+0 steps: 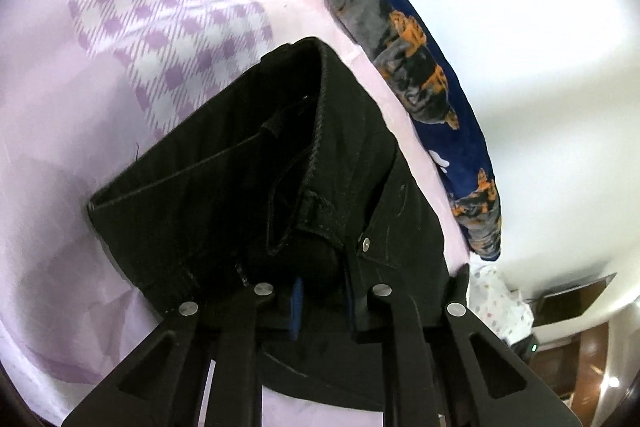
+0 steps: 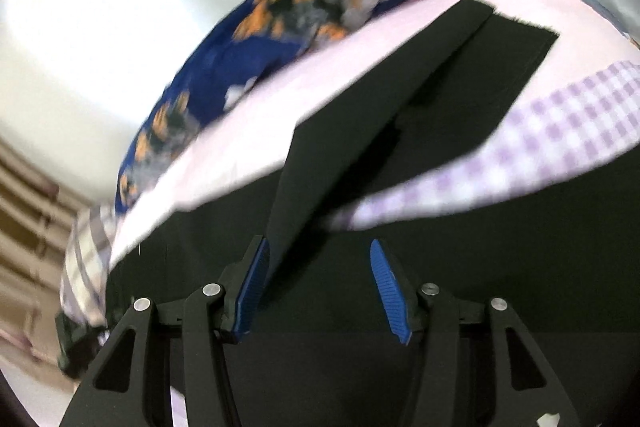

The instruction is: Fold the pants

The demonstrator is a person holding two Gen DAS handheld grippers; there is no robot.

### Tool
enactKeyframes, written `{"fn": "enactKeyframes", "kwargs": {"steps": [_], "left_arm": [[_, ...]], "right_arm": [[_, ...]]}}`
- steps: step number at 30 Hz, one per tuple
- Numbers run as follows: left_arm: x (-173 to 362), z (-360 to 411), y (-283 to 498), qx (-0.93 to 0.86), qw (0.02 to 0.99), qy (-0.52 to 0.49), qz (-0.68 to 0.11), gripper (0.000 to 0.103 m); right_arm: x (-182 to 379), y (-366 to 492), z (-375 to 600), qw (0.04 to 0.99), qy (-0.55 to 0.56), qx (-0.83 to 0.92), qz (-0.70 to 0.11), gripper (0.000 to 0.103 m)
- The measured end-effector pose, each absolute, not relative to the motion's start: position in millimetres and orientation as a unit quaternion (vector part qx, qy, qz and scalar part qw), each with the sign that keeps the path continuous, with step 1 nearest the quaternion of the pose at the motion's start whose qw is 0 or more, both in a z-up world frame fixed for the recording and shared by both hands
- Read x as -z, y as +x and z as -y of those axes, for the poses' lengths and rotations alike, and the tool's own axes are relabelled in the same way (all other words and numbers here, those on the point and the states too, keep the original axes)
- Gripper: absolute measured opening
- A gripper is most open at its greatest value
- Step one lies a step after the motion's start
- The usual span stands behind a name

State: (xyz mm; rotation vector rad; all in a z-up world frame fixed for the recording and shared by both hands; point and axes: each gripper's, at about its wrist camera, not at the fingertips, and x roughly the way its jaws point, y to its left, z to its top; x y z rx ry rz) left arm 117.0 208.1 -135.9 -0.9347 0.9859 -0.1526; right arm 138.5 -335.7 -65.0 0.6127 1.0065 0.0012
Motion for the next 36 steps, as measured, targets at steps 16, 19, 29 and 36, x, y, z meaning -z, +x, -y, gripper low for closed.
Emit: {"fn": "enactKeyframes", "kwargs": {"steps": [16, 19, 29, 36], "left_arm": [[131.5, -206.8, 129.5, 0.048, 0.782, -0.395, -0.48, 0.016], [128.0, -206.8, 131.9, 0.047, 0.785, -0.386, -0.482, 0.016], [106.9, -204.6, 144.4, 0.066, 0.799, -0.334, -0.496, 0.016], [101.8, -209.2, 144.3, 0.093, 0.801, -0.292, -0.514, 0.016]], "right_arm": [[120.5, 244.6, 448.3, 0.778, 0.427, 0.106, -0.449, 0.037], [124.4, 253.8, 460.6, 0.771, 0.443, 0.113, -0.442, 0.018], [46.7, 212.1, 459.2, 0.827, 0.362, 0.122, -0.413, 0.007], [-2.3, 138.1, 464.5, 0.84, 0.355, 0.145, -0.384, 0.006]]}}
